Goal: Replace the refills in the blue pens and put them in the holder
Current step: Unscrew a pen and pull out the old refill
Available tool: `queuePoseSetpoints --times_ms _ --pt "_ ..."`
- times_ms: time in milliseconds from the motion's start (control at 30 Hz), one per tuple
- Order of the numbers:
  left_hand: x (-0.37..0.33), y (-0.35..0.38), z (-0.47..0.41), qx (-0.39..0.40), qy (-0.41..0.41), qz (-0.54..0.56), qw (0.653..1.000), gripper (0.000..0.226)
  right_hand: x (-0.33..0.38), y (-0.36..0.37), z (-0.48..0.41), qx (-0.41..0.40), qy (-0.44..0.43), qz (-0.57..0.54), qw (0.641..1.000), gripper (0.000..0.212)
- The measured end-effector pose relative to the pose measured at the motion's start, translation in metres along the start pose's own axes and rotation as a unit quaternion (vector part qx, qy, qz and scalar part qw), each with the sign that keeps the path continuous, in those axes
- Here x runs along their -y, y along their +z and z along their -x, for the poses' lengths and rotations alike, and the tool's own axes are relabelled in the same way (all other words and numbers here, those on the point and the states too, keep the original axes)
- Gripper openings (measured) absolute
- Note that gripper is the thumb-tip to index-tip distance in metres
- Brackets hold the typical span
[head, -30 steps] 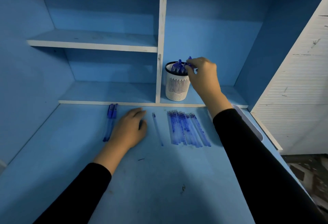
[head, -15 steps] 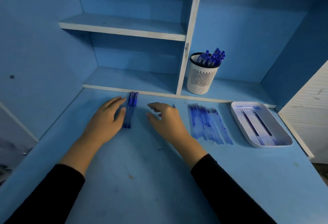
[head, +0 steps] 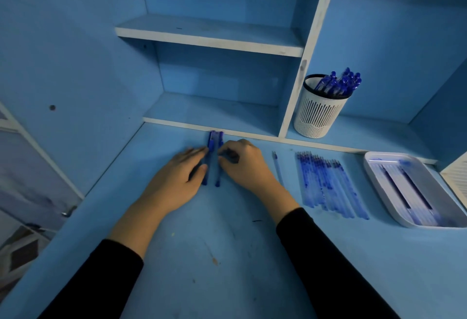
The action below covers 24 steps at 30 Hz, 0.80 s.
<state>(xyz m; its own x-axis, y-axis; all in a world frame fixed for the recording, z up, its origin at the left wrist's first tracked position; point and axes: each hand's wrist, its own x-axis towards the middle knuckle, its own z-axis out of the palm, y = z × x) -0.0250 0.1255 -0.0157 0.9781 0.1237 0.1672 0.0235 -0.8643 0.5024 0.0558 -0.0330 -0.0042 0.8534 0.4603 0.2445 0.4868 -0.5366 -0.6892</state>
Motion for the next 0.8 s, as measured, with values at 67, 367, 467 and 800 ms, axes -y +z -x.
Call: queuePoseSetpoints --times_ms 67,367,467,800 --pt "-0.001 0.000 -0.001 0.002 0.000 -0.002 1.000 0.048 -0.002 -0.003 -0.002 -0.001 0.013 0.005 1.000 0.013" --pt "-0.004 -0.002 0.000 0.026 -0.003 -0.003 1.000 0.049 0.001 -0.007 -0.003 0.020 0.045 0.035 0.998 0.020" --pt "-0.004 -0.003 0.000 0.030 -0.006 -0.001 1.000 0.049 0.003 -0.009 -0.001 0.022 0.048 0.050 0.997 0.019" --pt "-0.010 0.001 -0.001 -0.062 -0.006 0.052 0.997 0.043 0.002 -0.036 0.021 0.020 0.144 -0.042 0.988 0.025"
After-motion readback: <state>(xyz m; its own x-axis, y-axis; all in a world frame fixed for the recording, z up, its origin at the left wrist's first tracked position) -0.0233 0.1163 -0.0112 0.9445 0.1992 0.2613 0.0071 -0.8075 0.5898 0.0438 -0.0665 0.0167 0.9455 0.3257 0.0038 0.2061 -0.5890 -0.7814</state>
